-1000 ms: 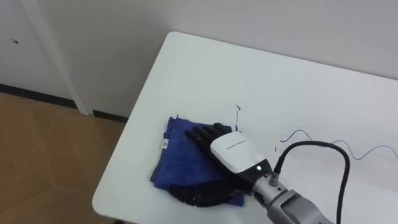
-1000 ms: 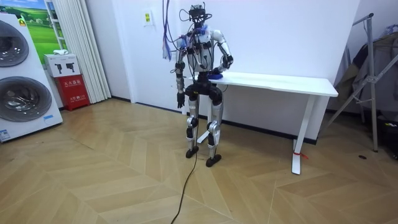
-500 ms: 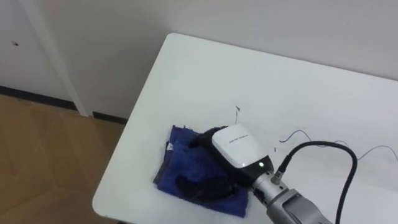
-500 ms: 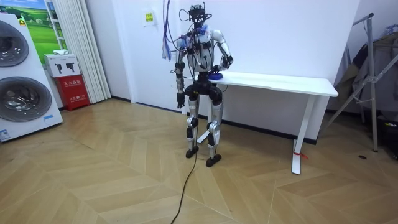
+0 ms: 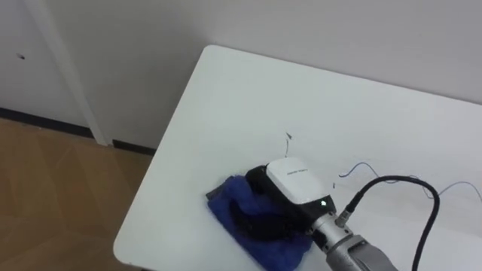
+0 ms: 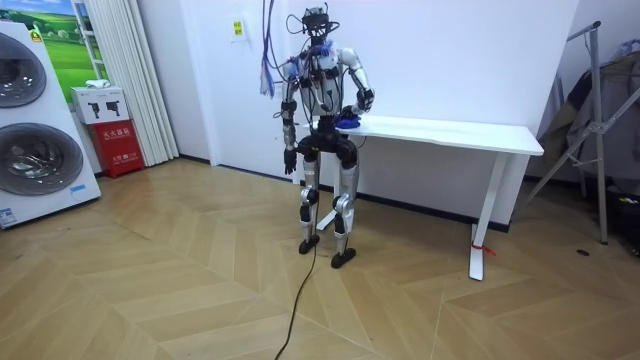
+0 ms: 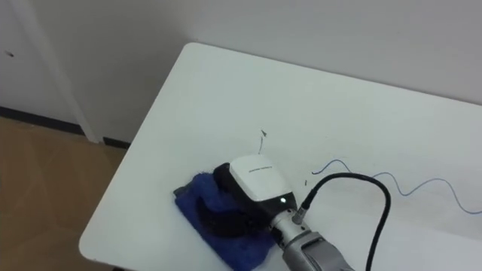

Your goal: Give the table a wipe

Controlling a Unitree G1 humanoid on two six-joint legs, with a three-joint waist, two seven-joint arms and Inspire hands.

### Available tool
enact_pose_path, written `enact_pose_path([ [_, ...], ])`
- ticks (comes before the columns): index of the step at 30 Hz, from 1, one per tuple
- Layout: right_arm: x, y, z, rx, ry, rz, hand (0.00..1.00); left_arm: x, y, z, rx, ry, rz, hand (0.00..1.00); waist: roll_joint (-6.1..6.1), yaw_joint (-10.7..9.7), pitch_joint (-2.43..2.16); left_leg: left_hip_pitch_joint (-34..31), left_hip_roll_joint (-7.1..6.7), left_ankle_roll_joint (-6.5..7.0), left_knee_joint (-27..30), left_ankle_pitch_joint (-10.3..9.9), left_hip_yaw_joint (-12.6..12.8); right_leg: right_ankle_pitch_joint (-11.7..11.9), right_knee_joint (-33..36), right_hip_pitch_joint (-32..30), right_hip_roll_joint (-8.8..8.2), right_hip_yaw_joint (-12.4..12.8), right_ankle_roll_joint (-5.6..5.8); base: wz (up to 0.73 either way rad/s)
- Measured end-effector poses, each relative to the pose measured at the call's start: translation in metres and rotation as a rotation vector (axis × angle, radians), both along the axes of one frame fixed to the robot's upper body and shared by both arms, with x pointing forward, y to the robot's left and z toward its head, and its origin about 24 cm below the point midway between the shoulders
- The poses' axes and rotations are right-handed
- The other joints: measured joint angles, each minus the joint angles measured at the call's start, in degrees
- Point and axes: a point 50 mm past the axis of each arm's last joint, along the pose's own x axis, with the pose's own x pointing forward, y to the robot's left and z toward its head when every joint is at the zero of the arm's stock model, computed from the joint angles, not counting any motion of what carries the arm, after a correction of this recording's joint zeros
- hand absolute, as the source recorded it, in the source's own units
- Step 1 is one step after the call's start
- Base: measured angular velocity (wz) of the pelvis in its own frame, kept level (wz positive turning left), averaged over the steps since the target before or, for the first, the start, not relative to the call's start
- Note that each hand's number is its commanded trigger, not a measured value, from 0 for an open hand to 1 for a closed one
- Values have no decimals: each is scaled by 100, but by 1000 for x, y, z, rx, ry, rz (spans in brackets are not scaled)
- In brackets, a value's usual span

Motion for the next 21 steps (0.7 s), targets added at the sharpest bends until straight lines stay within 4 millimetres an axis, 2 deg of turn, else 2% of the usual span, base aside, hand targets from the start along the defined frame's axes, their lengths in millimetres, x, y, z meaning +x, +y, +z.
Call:
enact_pose_path([
  [2, 1, -2, -1, 13, 11, -17, 100, -3, -2, -1, -3, 10, 5, 0, 56, -11, 5, 10, -5, 0, -4, 0, -1, -2, 1, 14, -8, -16, 4, 0],
  [4, 2, -2, -4, 53, 40, -47, 100, -5, -4, -1, -6, 13, 8, 0, 149, -27, 40, 48, -6, 10, 2, -8, -9, -6, 1, 59, -7, -30, 10, 0],
  [6, 4, -4, -8, 79, 67, -72, 100, -8, -7, -2, -10, 23, 15, 0, 239, -61, 22, 66, -7, 14, 15, -16, -20, -9, 1, 88, -7, -29, 14, 2],
  [8, 7, -5, -9, 100, 84, -97, 100, -9, -9, -3, -11, 23, 26, 0, 319, -61, 29, 66, -10, 15, 42, -17, -66, -12, 2, 122, -8, -29, 20, 8],
  [12, 31, -10, -16, 158, 140, -197, 100, -14, -16, -4, -25, 29, 54, 0, 422, -95, 46, 92, -10, 13, 126, -16, -108, -33, 6, 197, -15, -100, 44, 6],
  [14, 47, -21, -16, 169, 150, -263, 100, -14, -20, -4, -37, 24, 65, 0, 420, -99, 46, 24, -21, 6, 179, -23, -148, -39, 11, 192, -27, -155, 39, 11],
  [16, 69, -50, -14, 152, 149, -397, 100, -21, -20, -4, -49, 31, 98, 0, 398, -100, 37, -50, -82, 7, 235, -21, -261, -90, 7, 185, -77, -258, 14, 22],
  [18, 78, -77, -16, 155, 160, -529, 100, -29, -19, -4, -46, 47, 115, 0, 389, -77, 22, -39, -105, 14, 272, -4, -276, -105, 4, 182, -91, -310, 27, 24],
  [20, 78, -99, -20, 167, 168, -646, 100, -43, -15, -3, -37, 79, 137, 0, 351, -129, -5, -44, -130, 14, 305, -3, -338, -127, -2, 240, -113, -411, 38, 27],
  [21, 73, -116, -22, 175, 165, -727, 100, -51, -12, -2, -31, 92, 169, 0, 319, -165, -14, -43, -168, 17, 340, -1, -426, -157, -1, 288, -142, -517, 55, 36],
])
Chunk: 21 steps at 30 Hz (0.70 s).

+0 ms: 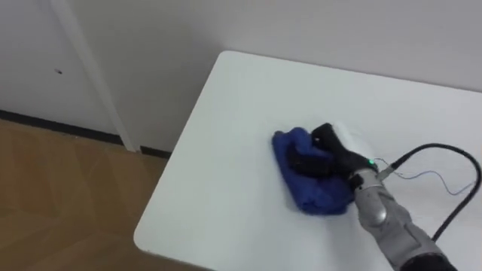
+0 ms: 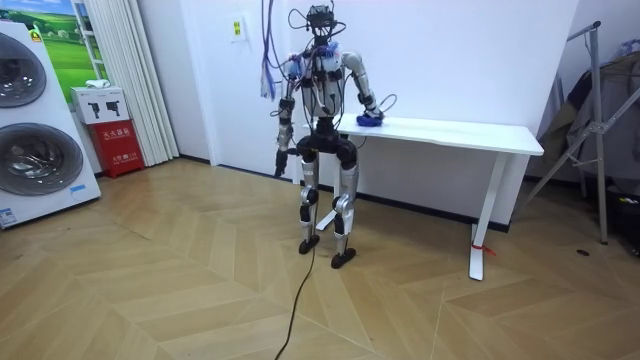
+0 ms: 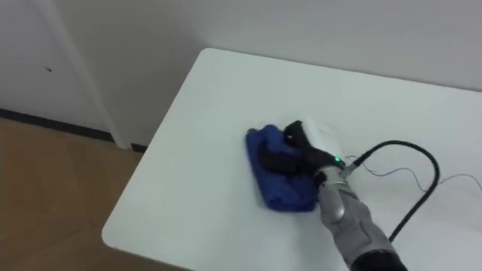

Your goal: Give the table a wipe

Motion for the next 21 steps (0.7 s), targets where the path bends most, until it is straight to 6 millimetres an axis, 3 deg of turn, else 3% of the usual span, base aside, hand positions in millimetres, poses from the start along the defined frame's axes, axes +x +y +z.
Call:
enact_pose_path([
  [2, -6, -22, -1, -23, 5, -84, 100, -9, 4, 1, 12, 20, 29, 0, -23, -29, -39, 12, -33, 1, -3, 0, -40, -31, 14, 27, -35, -77, 27, 23],
  [5, -22, -44, -6, -60, 9, -173, 100, -15, 14, 4, 40, 25, 77, 0, -49, -91, -43, 66, -36, 4, -15, 1, -42, -36, 14, 93, -40, -116, 36, 7],
  [7, -38, -56, -11, -89, 13, -228, 100, -20, 23, 7, 63, 28, 105, 0, -72, -143, -89, 97, -35, 4, -64, 0, -40, -48, 26, 124, -41, -123, 54, 2],
  [16, -96, -97, -25, -179, 43, -424, 100, -11, 43, 15, 119, -61, 189, 0, -124, -362, -103, 195, -41, 53, -53, -37, 26, -50, 35, 224, -62, -133, 59, -3],
  [21, -111, -105, -27, -188, 60, -472, 100, -6, 43, 16, 124, -82, 179, 0, -122, -565, -121, 193, -53, 66, 104, -121, -58, -59, 29, 364, -58, -242, 73, 10],
])
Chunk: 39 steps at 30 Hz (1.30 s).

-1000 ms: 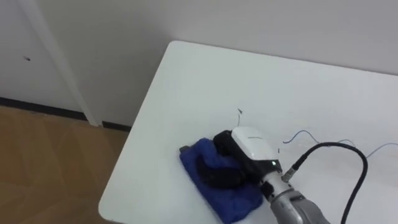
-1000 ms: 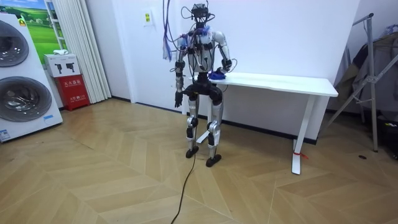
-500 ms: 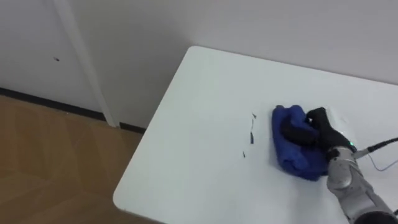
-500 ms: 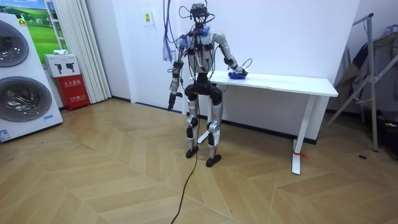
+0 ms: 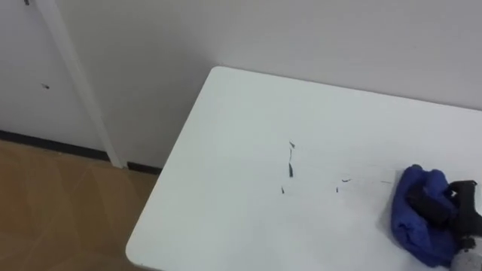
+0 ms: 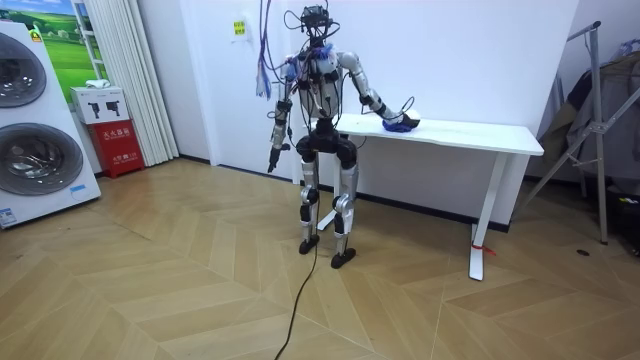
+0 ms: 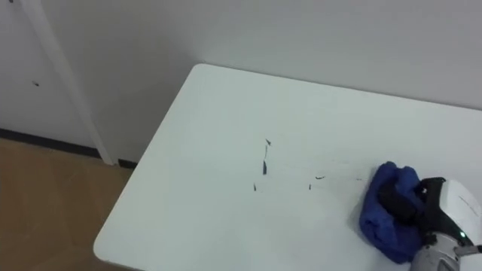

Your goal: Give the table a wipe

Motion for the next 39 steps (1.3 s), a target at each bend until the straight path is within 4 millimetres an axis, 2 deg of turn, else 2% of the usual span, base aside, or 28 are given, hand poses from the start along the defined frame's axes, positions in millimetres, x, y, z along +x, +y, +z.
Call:
enact_pose_path([
  [3, 7, 4, 3, -11, 2, 16, 100, 4, -3, -1, -6, -4, -24, 0, 18, 81, -7, 22, 8, -6, -13, -3, 19, 0, 4, -10, 5, 29, -1, -12],
  [4, 12, 7, 5, -28, 17, 36, 100, 5, -6, -2, -13, -3, -33, 0, 34, 183, -15, 61, 29, -14, -53, 3, 91, 6, 19, -51, 23, 144, -10, -32],
  [6, 24, 15, 10, -73, 46, 100, 100, 6, -9, -4, -24, 7, -46, 0, 37, 321, 16, 99, 85, -28, -78, 10, 227, 13, 107, -101, 37, 188, -22, -47],
  [7, 35, 25, 14, -113, 68, 168, 100, 8, -11, -5, -31, 14, -55, 0, 58, 474, 12, 83, 138, -45, -82, 3, 326, 33, 138, -184, 61, 237, -54, -47],
  [8, 44, 33, 17, -129, 73, 217, 100, 10, -12, -6, -35, 20, -60, 0, 52, 504, 36, 74, 161, -53, -82, 2, 362, 45, 146, -217, 79, 282, -74, -51],
  [10, 80, 79, 29, -177, 71, 441, 100, 14, -17, -9, -50, 48, -96, 0, 30, 757, 95, 11, 250, -102, -100, 16, 524, 94, 194, -389, 139, 333, -152, -38],
  [11, 90, 92, 34, -185, 60, 494, 100, 17, -18, -10, -52, 48, -107, 0, 12, 790, 121, 1, 262, -113, -109, 23, 533, 98, 195, -407, 150, 332, -159, -13],
  [13, 124, 147, 49, -177, 15, 690, 100, 25, -22, -11, -64, 50, -143, 0, -44, 974, 181, -61, 295, -149, -149, 47, 553, 105, 170, -481, 188, 333, -173, 3],
  [15, 139, 170, 60, -170, -12, 776, 100, 29, -24, -11, -68, 37, -154, 0, -94, 1208, 177, -172, 293, -157, -139, 51, 498, 95, 134, -541, 193, 286, -191, 23],
  [16, 147, 177, 68, -186, -23, 812, 100, 29, -24, -11, -68, 37, -154, 0, -110, 1325, 175, -237, 277, -156, -85, 56, 410, 96, 77, -568, 189, 195, -190, 40],
  [17, 150, 178, 70, -198, -25, 823, 100, 28, -24, -11, -67, 40, -153, 0, -110, 1360, 175, -263, 261, -156, -62, 56, 346, 96, 76, -570, 181, 139, -189, 55],
  [19, 154, 169, 65, -206, 16, 798, 100, 19, -23, -11, -72, 66, -138, 0, -122, 1375, 165, -285, 195, -140, -65, 76, 78, 86, 77, -491, 136, -81, -174, 68],
  [20, 149, 160, 56, -179, 49, 765, 100, 12, -23, -11, -74, 84, -134, 0, -98, 1363, 177, -280, 175, -138, -55, 78, 3, 86, 78, -441, 124, -113, -174, 54],
  [22, 141, 149, 51, -130, 21, 727, 100, 4, -22, -10, -78, 96, -128, 0, -109, 1282, 165, -282, 147, -137, -57, 78, -73, 86, 75, -406, 106, -134, -173, 36],
  [23, 134, 141, 48, -128, 7, 712, 100, 3, -22, -10, -80, 97, -127, 0, -86, 1200, 178, -282, 118, -137, -63, 78, -83, 77, 59, -362, 82, -172, -159, 31],
  [25, 119, 128, 40, -114, -3, 669, 100, 3, -20, -9, -78, 90, -114, 0, -71, 1034, 157, -273, 92, -137, -66, 77, -68, 42, 28, -296, 28, -171, -102, 26],
  [27, 105, 115, 32, -64, -25, 593, 100, 2, -17, -8, -70, 82, -95, 0, -42, 975, 147, -226, 71, -136, -76, 77, -14, 45, -3, -255, 11, -161, -98, -5],
  [29, 89, 103, 24, -23, -38, 527, 100, 2, -12, -6, -60, 61, -74, 0, -22, 861, 94, -209, 24, -135, -85, 76, 59, 37, -4, -252, -14, -155, -86, -9],
  [30, 78, 93, 20, -17, -42, 483, 100, 2, -9, -5, -52, 53, -55, 0, -17, 722, 53, -184, 5, -134, -106, 76, 85, 4, -3, -211, -53, -155, -33, 10],
  [31, 66, 82, 15, -11, -42, 427, 100, 0, -6, -4, -41, 49, -38, 0, 2, 599, 30, -119, 4, -104, -119, 58, 124, -20, -5, -143, -79, -165, 6, 7],
  [32, 61, 77, 13, -4, -42, 397, 100, -1, -5, -3, -34, 48, -31, 0, 16, 566, 19, -69, 9, -62, -145, 50, 190, -21, 0, -115, -76, -159, 8, -9],
  [34, 39, 61, 2, 33, -34, 278, 100, -4, 0, -1, 2, 42, 2, 0, 17, 326, 11, 62, 13, 6, -168, 10, 264, -28, -5, 32, -69, -159, 20, -7],
  [37, 12, 36, -3, 57, -31, 126, 100, 4, 4, 2, 22, 16, -7, 0, -12, 226, -17, 58, 29, 38, -141, -26, 265, -38, 3, 37, -76, -182, 38, -12],
  [39, 1, 24, -4, 43, -18, 76, 100, 6, 5, 3, 33, 3, -10, 0, -17, 126, -26, 5, 15, 40, -63, -27, 258, -29, 17, 36, -78, -224, 52, -2],
])
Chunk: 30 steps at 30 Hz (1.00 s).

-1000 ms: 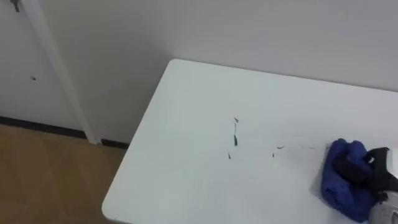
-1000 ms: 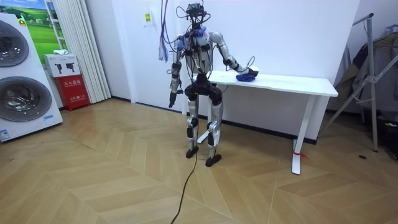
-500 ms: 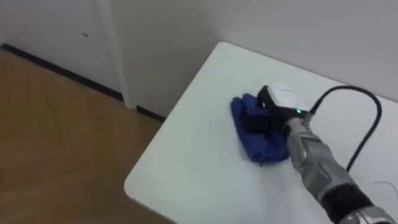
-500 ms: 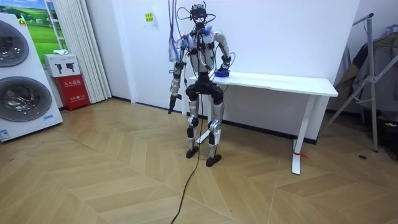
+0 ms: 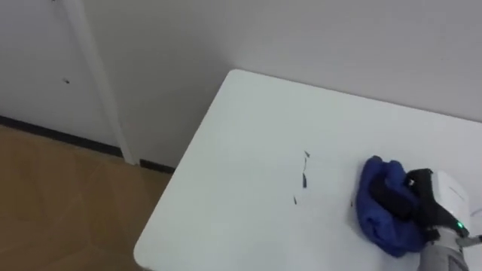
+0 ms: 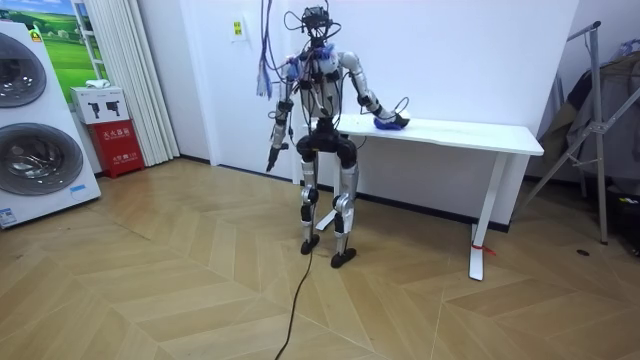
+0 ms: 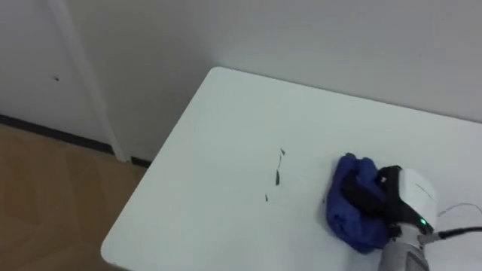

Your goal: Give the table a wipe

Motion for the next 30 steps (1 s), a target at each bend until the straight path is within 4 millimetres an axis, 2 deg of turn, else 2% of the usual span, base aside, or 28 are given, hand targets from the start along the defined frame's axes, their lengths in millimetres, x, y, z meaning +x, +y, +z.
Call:
enact_pose_path([
  [4, -4, -4, -1, -3, 8, -36, 100, 6, -6, -1, 7, -16, -26, 0, 40, 17, -24, 30, 0, -15, 17, 6, 28, 2, 23, 3, 18, 53, 2, -4],
  [6, 6, 0, 1, -9, 8, -27, 100, 5, -11, -3, -1, -5, -50, 0, 72, 84, -18, 45, 23, -32, 11, 22, 61, 3, 73, -24, 27, 68, 0, -12],
  [9, 23, 10, 4, -30, 37, 1, 100, -1, -20, -8, -28, 42, -61, 0, 110, 330, -3, 90, 117, -92, 3, 3, 233, 29, 90, -85, 97, 258, -49, -39],
  [11, 50, 28, 14, -60, 51, 107, 100, -3, -27, -12, -51, 69, -58, 0, 144, 499, 18, 16, 183, -121, 3, 14, 292, 78, 133, -237, 169, 403, -137, -55],
  [12, 72, 51, 24, -78, 46, 221, 100, 0, -29, -13, -62, 78, -69, 0, 147, 598, 95, -34, 225, -155, 4, 36, 294, 107, 182, -347, 217, 405, -196, -40],
  [13, 93, 77, 37, -108, 12, 345, 100, 4, -30, -13, -70, 76, -80, 0, 126, 640, 138, -117, 267, -193, 14, 59, 294, 120, 175, -439, 257, 389, -247, -23],
  [14, 102, 91, 44, -122, -8, 411, 100, 6, -31, -14, -76, 76, -88, 0, 123, 658, 159, -154, 281, -212, 14, 72, 280, 122, 175, -474, 276, 386, -263, 8],
  [15, 117, 113, 55, -140, -43, 516, 100, 8, -33, -14, -84, 77, -101, 0, 101, 686, 199, -203, 285, -243, 13, 106, 251, 105, 154, -504, 297, 370, -304, 22],
  [16, 127, 127, 62, -158, -56, 591, 100, 13, -36, -15, -91, 67, -115, 0, 106, 834, 223, -195, 286, -240, 5, 124, 226, 62, 151, -520, 302, 361, -326, 26],
  [18, 133, 136, 67, -175, -55, 640, 100, 16, -37, -15, -95, 57, -116, 0, 97, 981, 222, -206, 262, -234, 7, 135, 121, 13, 136, -475, 284, 233, -323, 42],
  [21, 128, 132, 61, -187, -25, 634, 100, 2, -38, -16, -102, 100, -111, 0, 44, 927, 186, -223, 173, -225, -1, 156, -14, -37, 63, -372, 217, 18, -255, 45],
  [23, 109, 114, 43, -117, -17, 554, 100, -3, -36, -15, -102, 103, -75, 0, 47, 794, 182, -216, 128, -218, -7, 159, -14, -51, 61, -297, 171, -25, -231, 38],
  [25, 91, 104, 31, -76, -34, 508, 100, -10, -32, -14, -92, 105, -46, 0, 36, 642, 131, -157, 83, -217, -46, 159, 19, -77, 64, -215, 121, -16, -190, 30],
  [26, 85, 102, 28, -63, -43, 492, 100, -10, -30, -13, -86, 101, -41, 0, 53, 589, 135, -129, 74, -217, -46, 159, 32, -84, 62, -174, 103, -28, -177, 39],
  [27, 73, 93, 23, -51, -58, 456, 100, -10, -26, -12, -76, 84, -18, 0, 49, 429, 125, -91, 44, -214, -47, 158, 45, -89, 60, -80, 74, -98, -169, 52],
  [28, 58, 80, 19, -47, -65, 395, 100, -9, -20, -10, -57, 61, 13, 0, 16, 302, 102, -60, -7, -189, -65, 171, 139, -122, 67, 3, 16, -104, -116, 51],
  [30, 35, 59, 11, -50, -58, 280, 100, -15, -11, -6, -22, 58, 40, 0, -41, 233, 46, 57, -20, -130, -107, 154, 321, -142, 70, 97, -35, -101, -77, 10],
])
